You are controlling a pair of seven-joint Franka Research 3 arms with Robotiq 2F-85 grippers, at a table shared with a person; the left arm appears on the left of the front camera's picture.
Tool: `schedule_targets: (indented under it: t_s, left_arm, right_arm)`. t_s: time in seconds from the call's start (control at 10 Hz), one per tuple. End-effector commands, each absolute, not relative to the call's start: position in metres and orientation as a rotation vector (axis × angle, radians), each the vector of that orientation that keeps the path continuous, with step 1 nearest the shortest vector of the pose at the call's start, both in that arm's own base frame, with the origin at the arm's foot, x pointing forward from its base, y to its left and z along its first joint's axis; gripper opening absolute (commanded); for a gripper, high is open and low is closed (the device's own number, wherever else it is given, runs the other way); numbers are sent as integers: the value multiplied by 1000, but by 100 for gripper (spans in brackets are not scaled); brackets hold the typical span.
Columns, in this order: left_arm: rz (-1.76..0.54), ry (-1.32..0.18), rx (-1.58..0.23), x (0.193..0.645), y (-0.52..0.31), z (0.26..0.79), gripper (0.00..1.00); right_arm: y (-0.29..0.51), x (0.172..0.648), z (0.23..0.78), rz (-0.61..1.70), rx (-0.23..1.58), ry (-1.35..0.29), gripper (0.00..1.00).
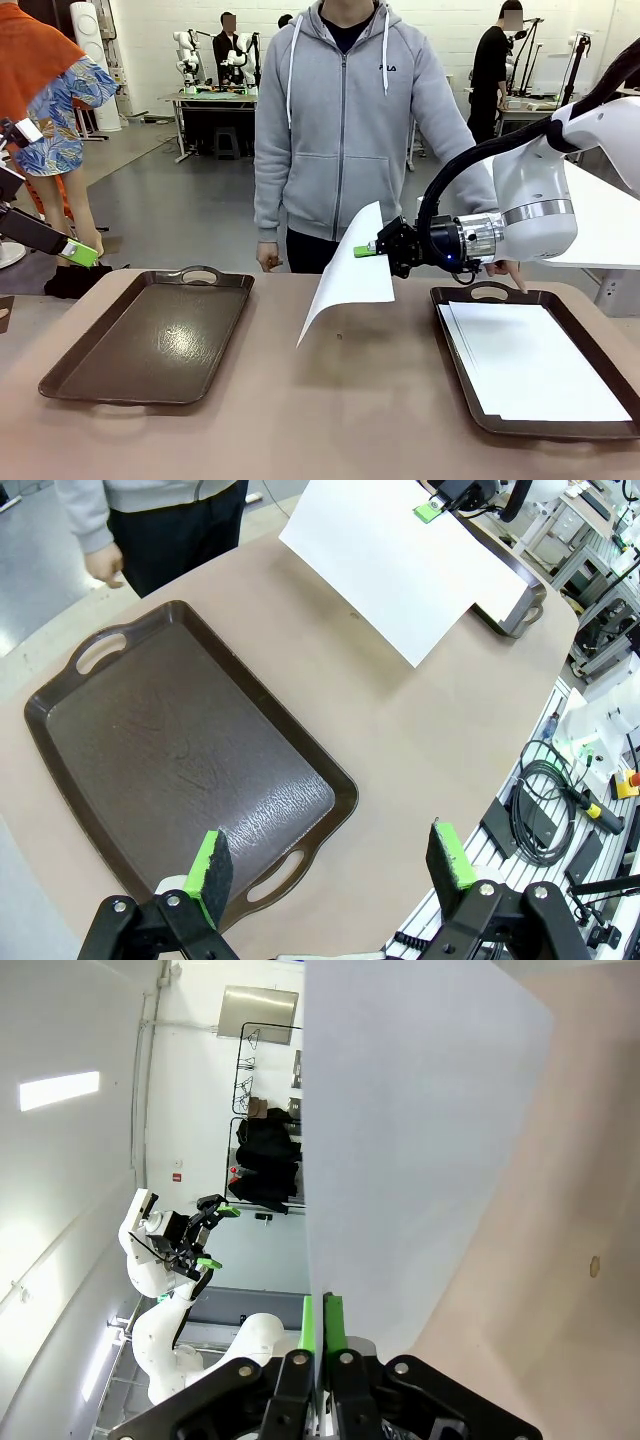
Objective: Sort the A4 documents.
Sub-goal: Receive the A4 Paper, then place the A4 Paper in the designated Handle tray.
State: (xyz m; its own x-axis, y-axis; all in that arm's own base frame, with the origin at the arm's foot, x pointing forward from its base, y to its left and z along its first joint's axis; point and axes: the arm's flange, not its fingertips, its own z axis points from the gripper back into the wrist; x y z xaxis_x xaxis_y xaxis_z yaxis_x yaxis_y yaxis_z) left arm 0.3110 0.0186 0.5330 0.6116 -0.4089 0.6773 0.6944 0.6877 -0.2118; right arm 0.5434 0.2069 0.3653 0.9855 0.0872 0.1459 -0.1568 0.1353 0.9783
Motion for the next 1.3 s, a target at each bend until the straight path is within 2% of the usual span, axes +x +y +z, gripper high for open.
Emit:
schedule_targets:
  t_s: [0.0, 1.2]
  left_arm:
    - [-679, -646, -508, 312, 21, 532, 100]
    - [-679, -646, -508, 312, 21, 532, 100]
  right_arm:
    - [208, 545, 366, 167, 1427, -74, 0]
    - [208, 545, 366, 167, 1427, -74, 0]
